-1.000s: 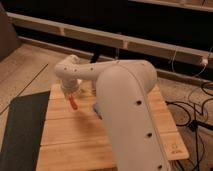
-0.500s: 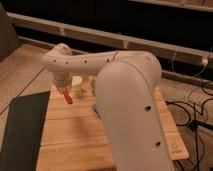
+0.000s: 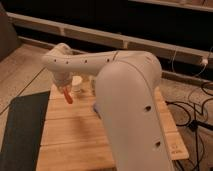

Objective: Place the pepper in the ceramic cup

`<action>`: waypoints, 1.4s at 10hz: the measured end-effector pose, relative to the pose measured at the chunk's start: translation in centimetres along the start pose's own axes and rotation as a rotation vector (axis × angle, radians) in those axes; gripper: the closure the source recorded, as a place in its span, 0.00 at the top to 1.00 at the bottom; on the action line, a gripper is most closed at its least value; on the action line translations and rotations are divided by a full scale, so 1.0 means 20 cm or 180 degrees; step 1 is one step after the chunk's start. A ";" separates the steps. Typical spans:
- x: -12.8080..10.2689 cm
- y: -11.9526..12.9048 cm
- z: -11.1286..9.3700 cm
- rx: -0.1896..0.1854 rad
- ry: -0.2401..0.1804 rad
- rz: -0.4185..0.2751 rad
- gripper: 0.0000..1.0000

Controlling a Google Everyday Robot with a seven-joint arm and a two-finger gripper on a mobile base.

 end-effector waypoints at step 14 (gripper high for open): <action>-0.69 -0.18 -0.27 -0.0443 -0.1464 -0.0514 0.00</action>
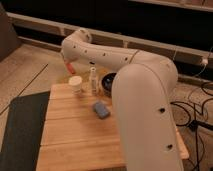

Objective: Place the pepper in the ceramic cup

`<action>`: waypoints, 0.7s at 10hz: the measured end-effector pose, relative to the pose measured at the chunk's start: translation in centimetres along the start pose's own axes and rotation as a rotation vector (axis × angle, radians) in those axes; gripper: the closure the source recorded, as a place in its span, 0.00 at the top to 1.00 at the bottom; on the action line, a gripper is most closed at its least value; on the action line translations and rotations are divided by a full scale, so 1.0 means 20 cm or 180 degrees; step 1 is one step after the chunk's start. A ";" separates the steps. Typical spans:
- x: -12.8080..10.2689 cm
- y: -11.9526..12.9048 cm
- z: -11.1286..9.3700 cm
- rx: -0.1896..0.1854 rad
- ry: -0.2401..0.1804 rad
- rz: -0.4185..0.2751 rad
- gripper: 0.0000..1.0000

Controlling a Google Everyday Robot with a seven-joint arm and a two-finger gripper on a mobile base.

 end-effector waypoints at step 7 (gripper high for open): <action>0.11 -0.10 0.32 0.0151 0.0282 0.0068 0.00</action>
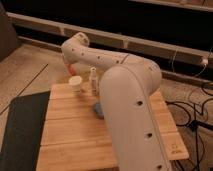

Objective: Place the pepper in the ceramic cup

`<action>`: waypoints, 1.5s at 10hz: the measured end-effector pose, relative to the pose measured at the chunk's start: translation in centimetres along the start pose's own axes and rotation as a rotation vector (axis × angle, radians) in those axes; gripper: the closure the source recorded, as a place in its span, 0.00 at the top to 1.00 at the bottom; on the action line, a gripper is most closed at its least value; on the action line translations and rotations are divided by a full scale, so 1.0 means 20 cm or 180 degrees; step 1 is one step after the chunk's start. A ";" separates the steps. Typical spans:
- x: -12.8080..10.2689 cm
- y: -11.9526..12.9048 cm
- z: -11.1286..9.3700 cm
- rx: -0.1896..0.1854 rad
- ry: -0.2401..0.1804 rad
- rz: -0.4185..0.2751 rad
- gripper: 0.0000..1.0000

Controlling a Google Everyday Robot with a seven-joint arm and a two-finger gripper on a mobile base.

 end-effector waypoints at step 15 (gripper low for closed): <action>0.11 -0.04 0.37 0.0080 0.0620 0.0120 0.00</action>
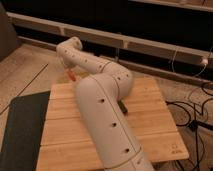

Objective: Place the pepper in the ceramic cup

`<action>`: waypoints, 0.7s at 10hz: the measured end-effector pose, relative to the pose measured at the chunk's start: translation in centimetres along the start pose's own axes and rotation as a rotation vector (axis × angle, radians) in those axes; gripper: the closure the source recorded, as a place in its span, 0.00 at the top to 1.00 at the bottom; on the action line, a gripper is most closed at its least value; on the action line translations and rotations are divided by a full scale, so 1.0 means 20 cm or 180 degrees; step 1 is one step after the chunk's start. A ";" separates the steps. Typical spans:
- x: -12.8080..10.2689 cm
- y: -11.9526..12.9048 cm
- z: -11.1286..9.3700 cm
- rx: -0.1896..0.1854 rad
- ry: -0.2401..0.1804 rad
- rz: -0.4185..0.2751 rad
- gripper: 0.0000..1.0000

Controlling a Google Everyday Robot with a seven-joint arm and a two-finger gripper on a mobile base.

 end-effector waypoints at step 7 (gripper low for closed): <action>0.03 0.01 0.01 -0.0016 0.0090 -0.0058 0.00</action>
